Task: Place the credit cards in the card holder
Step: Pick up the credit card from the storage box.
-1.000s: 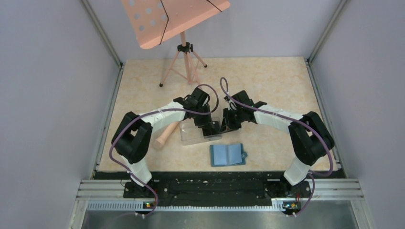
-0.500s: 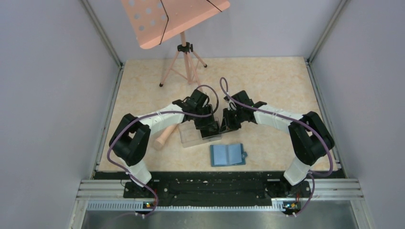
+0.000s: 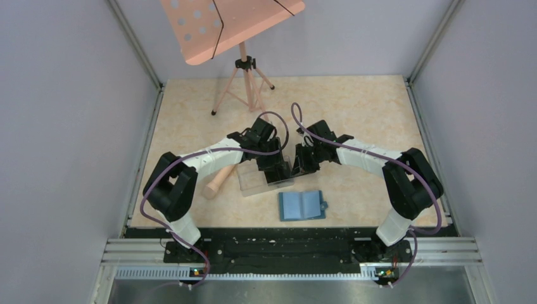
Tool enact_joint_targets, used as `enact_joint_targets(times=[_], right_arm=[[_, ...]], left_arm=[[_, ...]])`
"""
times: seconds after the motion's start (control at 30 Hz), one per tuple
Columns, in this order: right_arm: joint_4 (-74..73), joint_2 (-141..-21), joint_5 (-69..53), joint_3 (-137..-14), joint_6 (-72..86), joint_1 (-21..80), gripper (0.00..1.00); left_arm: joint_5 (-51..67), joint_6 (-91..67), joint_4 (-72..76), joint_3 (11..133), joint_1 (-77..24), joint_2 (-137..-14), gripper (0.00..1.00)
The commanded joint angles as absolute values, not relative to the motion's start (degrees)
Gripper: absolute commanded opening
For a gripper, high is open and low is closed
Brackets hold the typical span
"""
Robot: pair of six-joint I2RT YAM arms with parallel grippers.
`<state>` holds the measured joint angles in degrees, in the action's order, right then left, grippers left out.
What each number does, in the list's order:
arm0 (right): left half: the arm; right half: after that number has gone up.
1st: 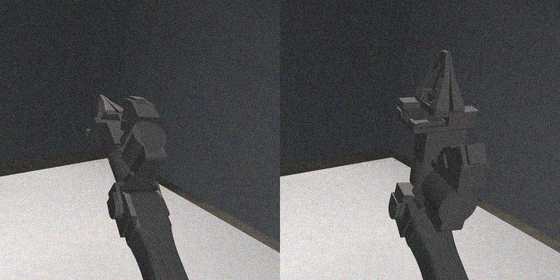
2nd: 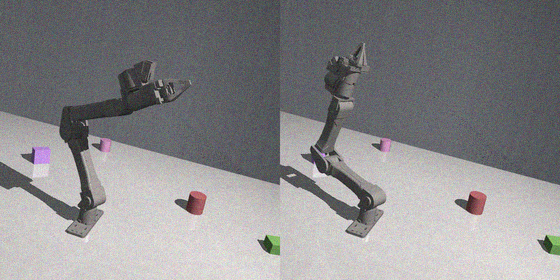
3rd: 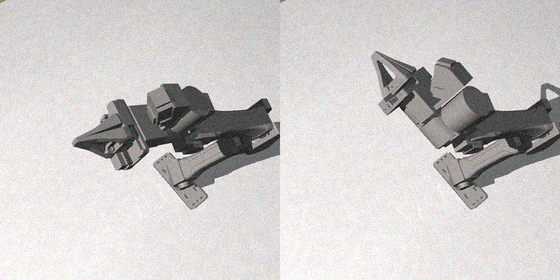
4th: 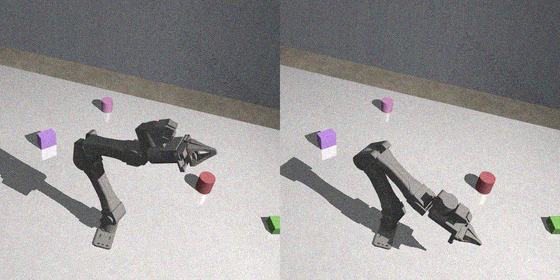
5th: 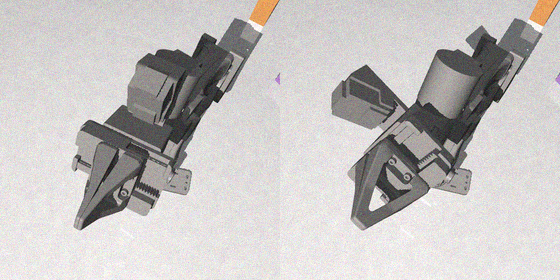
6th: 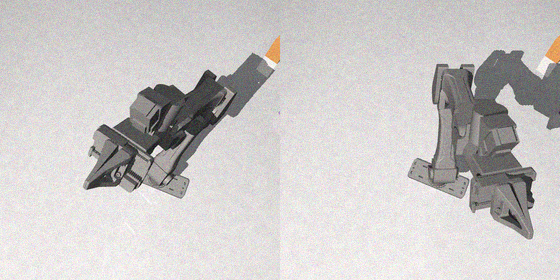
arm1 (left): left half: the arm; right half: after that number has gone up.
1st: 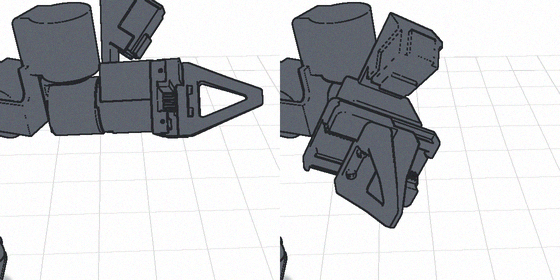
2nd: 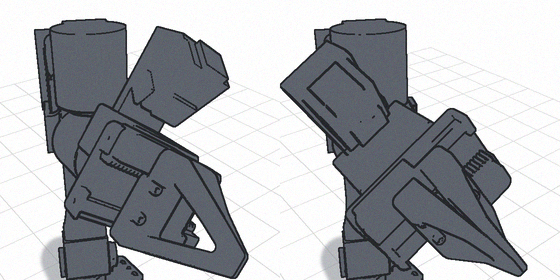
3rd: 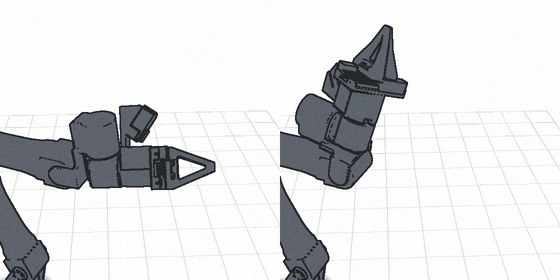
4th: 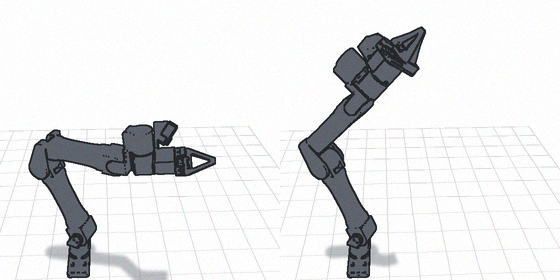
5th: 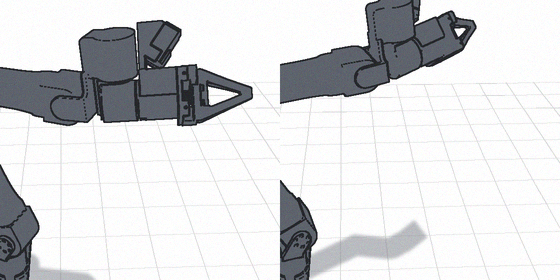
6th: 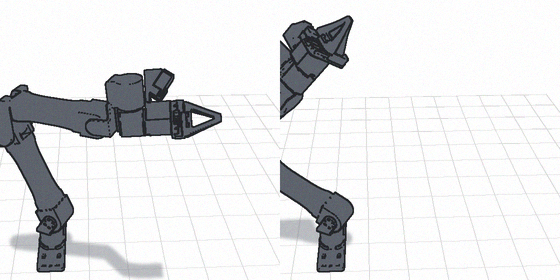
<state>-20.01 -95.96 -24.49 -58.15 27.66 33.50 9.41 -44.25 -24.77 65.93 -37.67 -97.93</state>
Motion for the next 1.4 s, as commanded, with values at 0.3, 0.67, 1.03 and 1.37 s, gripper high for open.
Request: enact_joint_targets(times=[0.3,0.67,1.03,1.37], right_arm=[[-18.98,-94.48,-27.2,-60.62,27.41,34.1,0.06],[-18.98,-94.47,-27.16,-60.57,27.38,34.11,0.06],[-18.97,-94.46,-27.52,-60.74,27.64,34.1,0.06],[-18.98,-94.07,-27.82,-60.59,28.29,34.01,0.06]], left_arm=[[14.29,-45.44,-21.97,67.45,-37.54,-100.81,0.49],[13.55,-45.73,-17.94,65.19,-37.58,-94.99,0.51],[8.24,-46.27,-24.69,64.28,-37.36,-94.83,0.52],[11.84,-46.1,-21.95,64.81,-37.44,-98.82,0.51]])
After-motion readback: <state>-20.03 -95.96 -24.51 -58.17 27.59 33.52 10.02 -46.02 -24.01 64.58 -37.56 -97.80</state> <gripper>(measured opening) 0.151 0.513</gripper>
